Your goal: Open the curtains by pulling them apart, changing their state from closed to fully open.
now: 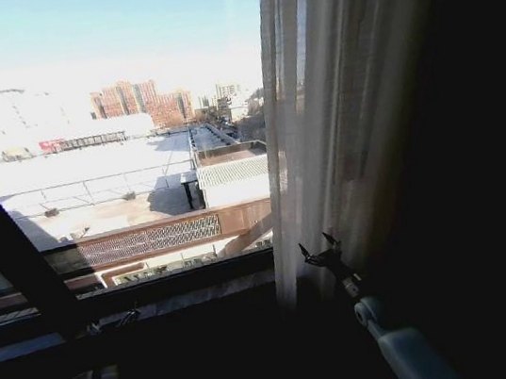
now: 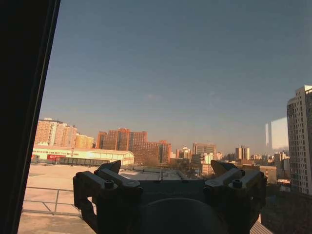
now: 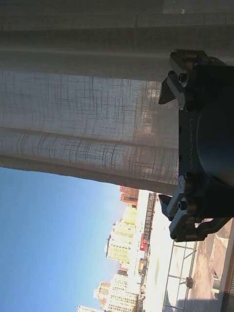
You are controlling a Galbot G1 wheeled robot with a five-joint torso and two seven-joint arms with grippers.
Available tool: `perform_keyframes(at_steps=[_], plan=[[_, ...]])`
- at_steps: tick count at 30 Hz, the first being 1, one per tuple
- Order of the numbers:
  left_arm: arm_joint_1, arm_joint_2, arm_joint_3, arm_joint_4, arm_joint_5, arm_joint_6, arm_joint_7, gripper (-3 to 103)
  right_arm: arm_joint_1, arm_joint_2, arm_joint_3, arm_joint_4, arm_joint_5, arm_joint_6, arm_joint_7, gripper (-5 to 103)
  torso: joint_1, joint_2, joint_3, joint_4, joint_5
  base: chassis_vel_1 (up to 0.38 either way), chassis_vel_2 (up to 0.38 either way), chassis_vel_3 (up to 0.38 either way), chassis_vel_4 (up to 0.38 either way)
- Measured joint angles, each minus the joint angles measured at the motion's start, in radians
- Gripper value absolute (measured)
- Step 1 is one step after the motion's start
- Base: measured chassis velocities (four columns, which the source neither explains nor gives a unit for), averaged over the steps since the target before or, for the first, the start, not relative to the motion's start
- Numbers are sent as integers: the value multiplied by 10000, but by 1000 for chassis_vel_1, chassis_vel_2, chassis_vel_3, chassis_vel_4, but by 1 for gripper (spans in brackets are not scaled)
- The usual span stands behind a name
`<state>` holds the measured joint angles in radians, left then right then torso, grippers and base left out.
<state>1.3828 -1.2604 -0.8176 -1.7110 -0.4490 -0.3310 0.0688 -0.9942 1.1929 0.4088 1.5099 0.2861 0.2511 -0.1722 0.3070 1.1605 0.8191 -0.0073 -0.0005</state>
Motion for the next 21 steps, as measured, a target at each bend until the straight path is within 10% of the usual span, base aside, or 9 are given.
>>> perform_keyframes(at_steps=[21], plan=[[1,2,-7,0,0,0,-7,100,764,209,-341,-912,-286,272,146,100,-1,0,-1,-5,7,38,81,-38,-74]])
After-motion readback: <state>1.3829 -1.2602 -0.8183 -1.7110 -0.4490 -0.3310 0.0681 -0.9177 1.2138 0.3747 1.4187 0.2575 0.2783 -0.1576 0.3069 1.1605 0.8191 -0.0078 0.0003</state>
